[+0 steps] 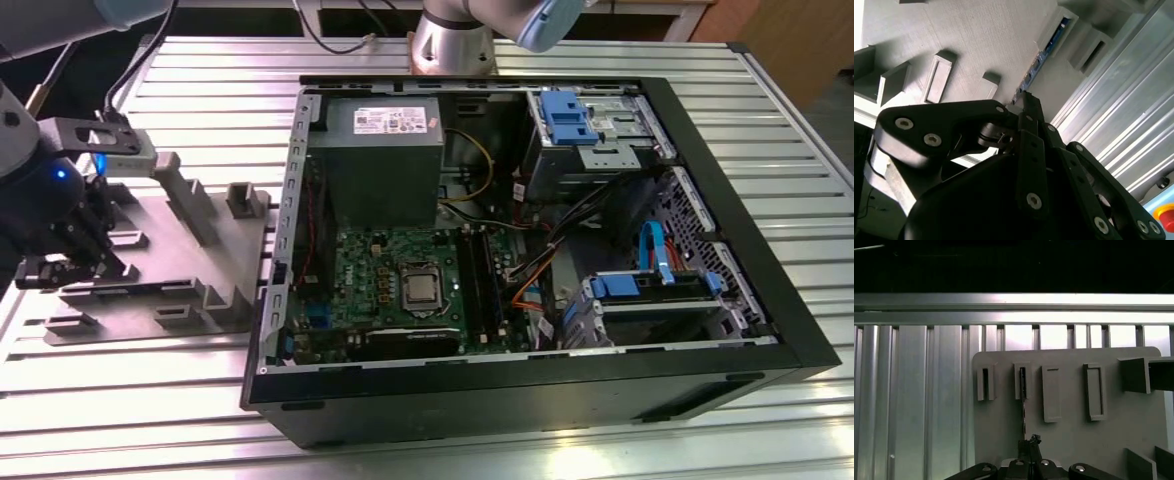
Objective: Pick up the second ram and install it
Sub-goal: 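Pick up the second ram and move it above second insertion slot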
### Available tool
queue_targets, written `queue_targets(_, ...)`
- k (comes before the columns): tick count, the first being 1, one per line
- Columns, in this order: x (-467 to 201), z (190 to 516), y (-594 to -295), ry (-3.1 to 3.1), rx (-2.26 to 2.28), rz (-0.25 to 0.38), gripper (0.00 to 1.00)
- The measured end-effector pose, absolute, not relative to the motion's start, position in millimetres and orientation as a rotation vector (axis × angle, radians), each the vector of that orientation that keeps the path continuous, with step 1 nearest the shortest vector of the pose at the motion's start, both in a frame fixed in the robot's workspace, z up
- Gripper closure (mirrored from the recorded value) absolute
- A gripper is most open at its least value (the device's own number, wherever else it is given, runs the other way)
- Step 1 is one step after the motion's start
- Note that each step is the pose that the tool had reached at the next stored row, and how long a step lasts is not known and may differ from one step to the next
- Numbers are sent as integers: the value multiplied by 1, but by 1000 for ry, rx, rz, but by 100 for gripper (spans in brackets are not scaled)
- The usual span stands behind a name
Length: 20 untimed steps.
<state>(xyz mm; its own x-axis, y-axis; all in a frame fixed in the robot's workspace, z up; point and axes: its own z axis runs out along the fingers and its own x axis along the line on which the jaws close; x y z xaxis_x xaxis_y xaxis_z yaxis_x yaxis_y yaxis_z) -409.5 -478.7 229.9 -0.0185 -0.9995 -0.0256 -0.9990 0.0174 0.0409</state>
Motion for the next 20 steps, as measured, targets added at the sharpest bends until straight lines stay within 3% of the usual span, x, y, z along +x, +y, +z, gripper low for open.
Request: queue_targets(20, -410, 213, -479, -2218, 2210, -75, 90)
